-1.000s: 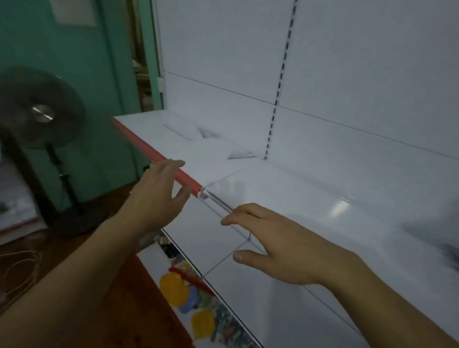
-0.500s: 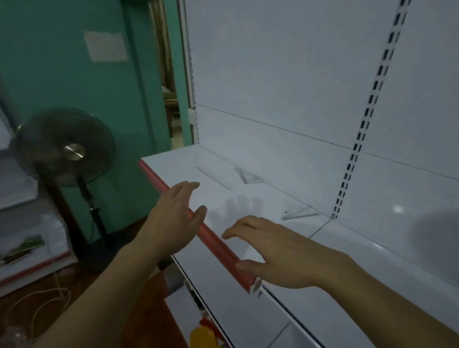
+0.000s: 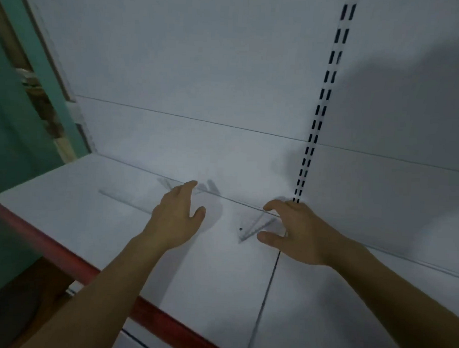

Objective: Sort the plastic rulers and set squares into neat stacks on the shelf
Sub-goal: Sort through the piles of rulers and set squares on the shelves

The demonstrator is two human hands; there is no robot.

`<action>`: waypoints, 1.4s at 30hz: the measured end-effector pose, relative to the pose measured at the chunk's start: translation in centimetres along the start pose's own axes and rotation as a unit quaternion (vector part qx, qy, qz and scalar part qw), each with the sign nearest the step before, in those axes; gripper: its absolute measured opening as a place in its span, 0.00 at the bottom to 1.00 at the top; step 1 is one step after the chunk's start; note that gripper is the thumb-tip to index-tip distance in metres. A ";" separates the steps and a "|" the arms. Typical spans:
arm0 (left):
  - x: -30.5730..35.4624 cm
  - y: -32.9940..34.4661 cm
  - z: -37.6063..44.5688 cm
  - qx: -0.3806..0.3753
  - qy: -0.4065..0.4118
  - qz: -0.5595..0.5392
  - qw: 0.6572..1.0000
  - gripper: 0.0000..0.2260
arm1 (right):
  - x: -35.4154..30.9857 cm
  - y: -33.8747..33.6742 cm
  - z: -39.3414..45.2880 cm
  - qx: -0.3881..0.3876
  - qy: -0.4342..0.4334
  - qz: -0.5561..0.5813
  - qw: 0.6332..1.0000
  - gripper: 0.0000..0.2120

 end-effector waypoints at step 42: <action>-1.5 5.5 8.5 -0.288 0.286 -0.049 0.913 0.24 | -9.1 1.7 -3.1 0.256 0.421 0.432 0.756 0.06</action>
Point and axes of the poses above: each hand's wrist, its own z-axis towards the middle knuckle, its own y-axis out of the palm, x = y × z, the point moved 1 cm from there along z, towards the middle knuckle, and after that the axes turned 14 degrees about -z, right-handed, at the moved point
